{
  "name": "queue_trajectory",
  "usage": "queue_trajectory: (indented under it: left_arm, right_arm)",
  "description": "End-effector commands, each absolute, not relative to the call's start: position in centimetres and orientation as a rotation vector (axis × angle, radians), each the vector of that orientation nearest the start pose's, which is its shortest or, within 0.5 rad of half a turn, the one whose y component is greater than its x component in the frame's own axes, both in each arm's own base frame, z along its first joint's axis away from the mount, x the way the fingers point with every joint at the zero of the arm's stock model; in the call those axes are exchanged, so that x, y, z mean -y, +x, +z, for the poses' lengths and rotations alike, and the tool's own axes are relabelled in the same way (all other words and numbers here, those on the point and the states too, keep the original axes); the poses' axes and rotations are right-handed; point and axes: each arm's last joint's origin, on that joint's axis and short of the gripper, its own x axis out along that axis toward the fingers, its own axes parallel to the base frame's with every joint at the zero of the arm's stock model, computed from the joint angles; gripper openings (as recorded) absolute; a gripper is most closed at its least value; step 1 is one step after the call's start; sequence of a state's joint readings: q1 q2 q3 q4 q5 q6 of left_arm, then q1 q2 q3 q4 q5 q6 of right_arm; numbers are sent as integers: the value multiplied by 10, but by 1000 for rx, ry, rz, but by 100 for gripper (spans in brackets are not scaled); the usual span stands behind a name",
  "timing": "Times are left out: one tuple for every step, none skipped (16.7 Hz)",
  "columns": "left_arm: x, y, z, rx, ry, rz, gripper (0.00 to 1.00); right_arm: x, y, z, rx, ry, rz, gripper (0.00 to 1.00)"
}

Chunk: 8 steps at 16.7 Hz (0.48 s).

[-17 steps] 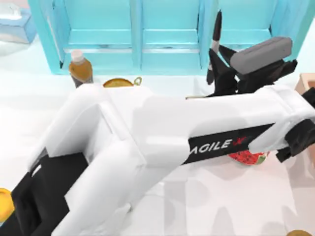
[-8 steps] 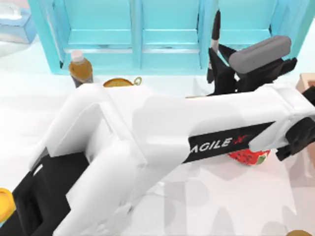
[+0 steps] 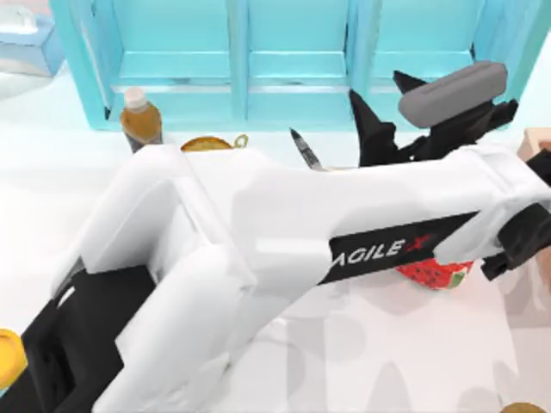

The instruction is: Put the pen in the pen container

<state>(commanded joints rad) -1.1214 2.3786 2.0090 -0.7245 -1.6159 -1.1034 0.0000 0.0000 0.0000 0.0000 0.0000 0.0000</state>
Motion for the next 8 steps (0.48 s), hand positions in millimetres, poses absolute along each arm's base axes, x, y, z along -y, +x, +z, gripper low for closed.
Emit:
queue_trajectory:
  left_arm:
    - [431,249,191,45,1,489,90]
    - [431,249,191,45,1,489,98]
    - [431,249,191,45,1,489,100]
    - [431,249,191,45,1,489,100]
    - [431,249,191,45,1,489,100]
    - [431,249,191,45,1,489,100]
    - [431,249,191,45,1,489,100]
    - [431,249,191,45,1,489,100]
  right_arm:
    - [1,106,160,0,0,0,100]
    - [1,106,160,0,0,0,100]
    - [1,106,160,0,0,0,100]
    - [1,106,160,0,0,0,100]
    - [1,106,160,0,0,0,100]
    - [1,106,160,0,0,0,100]
    - [1,106,160,0,0,0,100]
    - [1,106,160,0,0,0,100]
